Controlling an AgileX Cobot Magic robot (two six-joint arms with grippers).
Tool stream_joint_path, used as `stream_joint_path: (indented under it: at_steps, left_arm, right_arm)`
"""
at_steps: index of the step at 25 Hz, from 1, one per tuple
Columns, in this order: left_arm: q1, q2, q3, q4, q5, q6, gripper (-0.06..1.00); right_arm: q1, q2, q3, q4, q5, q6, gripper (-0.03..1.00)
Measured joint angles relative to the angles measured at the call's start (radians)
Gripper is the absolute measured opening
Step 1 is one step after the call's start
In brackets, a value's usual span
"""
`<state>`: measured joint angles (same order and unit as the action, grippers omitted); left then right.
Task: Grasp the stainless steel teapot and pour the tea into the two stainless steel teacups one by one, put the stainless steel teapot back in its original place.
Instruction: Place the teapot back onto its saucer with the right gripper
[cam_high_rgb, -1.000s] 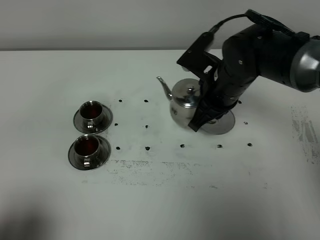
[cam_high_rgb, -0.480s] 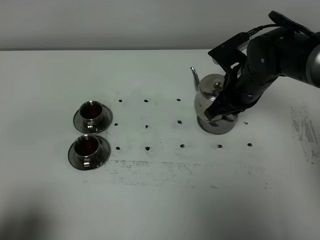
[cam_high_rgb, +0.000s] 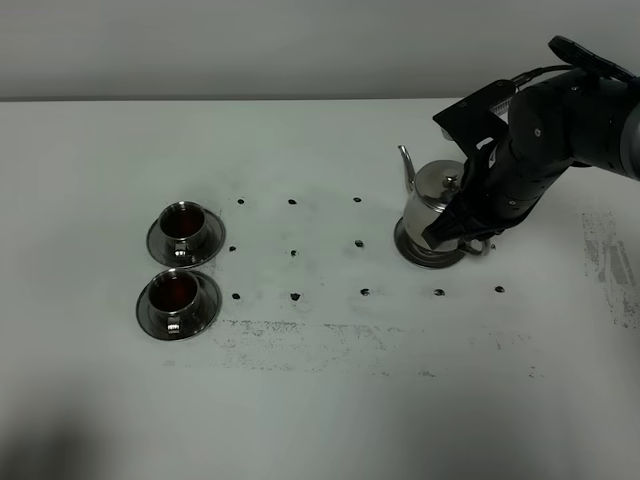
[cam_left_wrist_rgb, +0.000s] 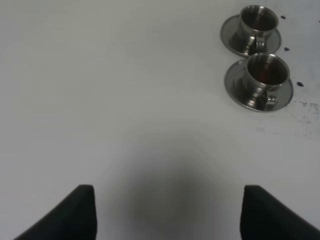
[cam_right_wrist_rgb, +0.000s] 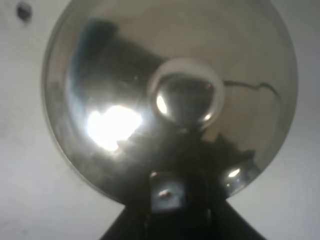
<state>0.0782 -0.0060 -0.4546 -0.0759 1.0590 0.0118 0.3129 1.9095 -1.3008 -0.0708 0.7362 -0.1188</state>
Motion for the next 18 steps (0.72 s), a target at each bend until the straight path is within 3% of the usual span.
stream_joint_path:
  at_steps: [18]
  left_arm:
    - [0.000, 0.000, 0.000, 0.000, 0.000, 0.000, 0.59]
  right_arm:
    - [-0.005, 0.035, 0.030, 0.000, -0.072, 0.000, 0.19]
